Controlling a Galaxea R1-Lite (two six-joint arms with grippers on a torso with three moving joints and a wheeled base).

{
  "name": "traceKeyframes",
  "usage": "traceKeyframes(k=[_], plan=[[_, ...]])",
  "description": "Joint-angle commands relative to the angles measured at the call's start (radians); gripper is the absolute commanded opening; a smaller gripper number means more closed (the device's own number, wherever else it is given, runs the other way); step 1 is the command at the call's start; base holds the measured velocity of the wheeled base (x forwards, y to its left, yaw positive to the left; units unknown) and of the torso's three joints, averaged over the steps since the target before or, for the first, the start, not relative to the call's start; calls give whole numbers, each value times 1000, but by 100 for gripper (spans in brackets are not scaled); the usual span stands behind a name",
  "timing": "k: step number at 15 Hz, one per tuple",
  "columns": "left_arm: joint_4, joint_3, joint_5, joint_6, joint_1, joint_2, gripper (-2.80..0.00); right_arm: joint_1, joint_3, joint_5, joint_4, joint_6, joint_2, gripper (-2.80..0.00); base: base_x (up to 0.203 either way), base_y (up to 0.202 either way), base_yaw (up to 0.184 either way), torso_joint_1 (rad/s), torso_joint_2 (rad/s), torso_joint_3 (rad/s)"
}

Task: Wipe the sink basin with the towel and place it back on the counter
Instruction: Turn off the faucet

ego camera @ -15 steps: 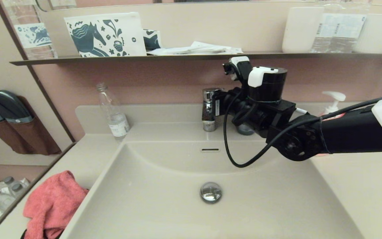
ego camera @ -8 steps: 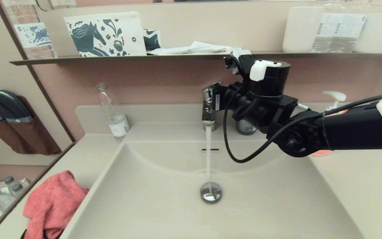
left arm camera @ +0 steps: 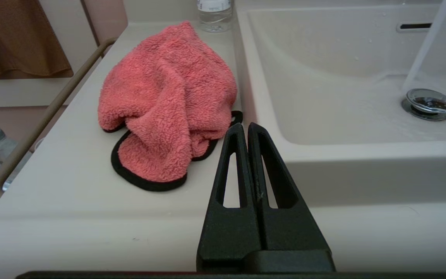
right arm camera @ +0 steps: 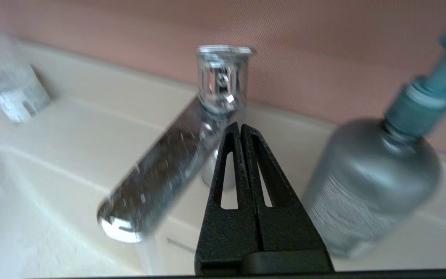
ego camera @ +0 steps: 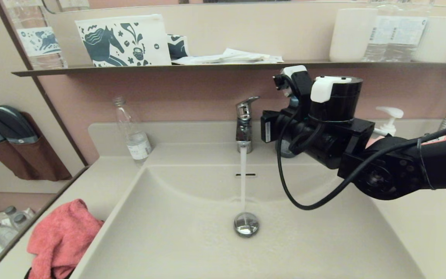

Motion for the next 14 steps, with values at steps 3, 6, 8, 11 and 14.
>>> traceKeyframes(k=[3,6,8,11,14], plan=[[0,0,0,0,0,0,-280,5,48,-2,26,-6,-76,-280,0,0,0,0,0,0],[0,0,0,0,0,0,-280,15,49,-3,29,-6,-87,-280,0,0,0,0,0,0],[0,0,0,0,0,0,-280,22,50,-5,29,-6,-87,-280,0,0,0,0,0,0],[0,0,0,0,0,0,-280,29,49,-5,29,-6,-87,-280,0,0,0,0,0,0],[0,0,0,0,0,0,-280,28,49,-5,29,-14,-91,-280,0,0,0,0,0,0]])
